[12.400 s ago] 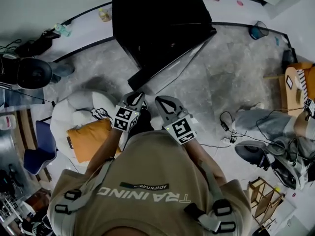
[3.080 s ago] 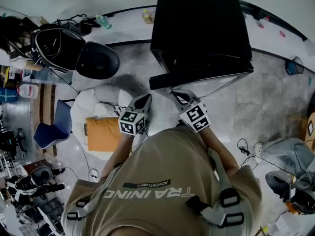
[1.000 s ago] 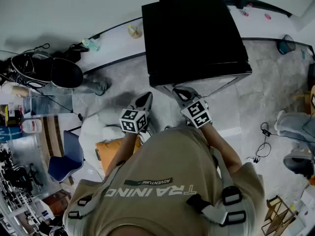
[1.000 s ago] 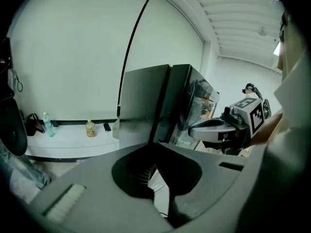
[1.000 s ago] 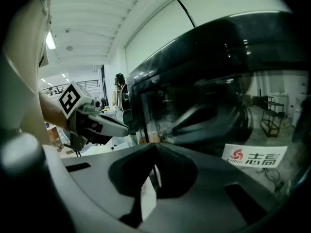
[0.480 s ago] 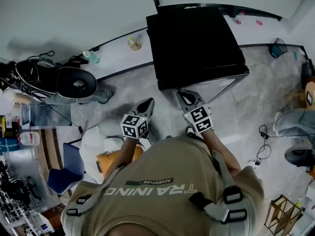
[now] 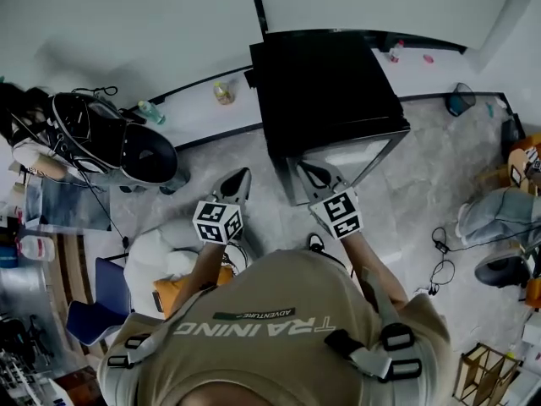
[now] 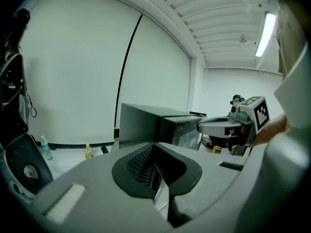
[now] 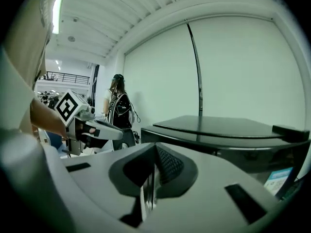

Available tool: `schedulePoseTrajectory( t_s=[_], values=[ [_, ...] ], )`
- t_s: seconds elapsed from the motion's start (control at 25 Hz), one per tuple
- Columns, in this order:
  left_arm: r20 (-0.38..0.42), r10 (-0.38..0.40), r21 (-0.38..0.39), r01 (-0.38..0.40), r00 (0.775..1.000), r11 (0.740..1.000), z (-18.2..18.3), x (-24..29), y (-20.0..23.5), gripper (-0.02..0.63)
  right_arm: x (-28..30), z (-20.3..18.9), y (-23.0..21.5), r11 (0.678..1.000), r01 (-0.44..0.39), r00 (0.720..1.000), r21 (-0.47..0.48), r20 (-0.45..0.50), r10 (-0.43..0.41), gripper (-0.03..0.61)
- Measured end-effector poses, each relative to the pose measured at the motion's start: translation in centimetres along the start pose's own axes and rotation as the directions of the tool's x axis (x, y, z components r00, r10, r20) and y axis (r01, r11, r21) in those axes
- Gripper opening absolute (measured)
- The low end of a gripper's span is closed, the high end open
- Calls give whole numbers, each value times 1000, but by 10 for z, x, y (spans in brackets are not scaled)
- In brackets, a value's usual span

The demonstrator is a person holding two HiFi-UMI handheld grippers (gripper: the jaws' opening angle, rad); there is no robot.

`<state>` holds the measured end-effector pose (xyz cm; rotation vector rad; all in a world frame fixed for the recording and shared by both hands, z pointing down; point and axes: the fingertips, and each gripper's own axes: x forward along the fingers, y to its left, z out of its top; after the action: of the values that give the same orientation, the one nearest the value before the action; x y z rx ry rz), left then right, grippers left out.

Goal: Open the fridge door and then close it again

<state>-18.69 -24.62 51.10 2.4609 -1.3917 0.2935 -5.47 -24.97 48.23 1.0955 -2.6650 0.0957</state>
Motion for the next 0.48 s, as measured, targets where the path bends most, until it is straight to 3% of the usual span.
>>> schedulePoseTrajectory(
  t_s=[0.16,0.48],
  values=[
    [61,42,5,-43,997,999,21,-9,-2,0,-12,22,4,999,-8,999,-31,46,9,-5],
    [91,53,37,-56,994,998,39,-35,-20,0,-41,63,21,999,-12,994,-53,109,18,-5]
  ],
)
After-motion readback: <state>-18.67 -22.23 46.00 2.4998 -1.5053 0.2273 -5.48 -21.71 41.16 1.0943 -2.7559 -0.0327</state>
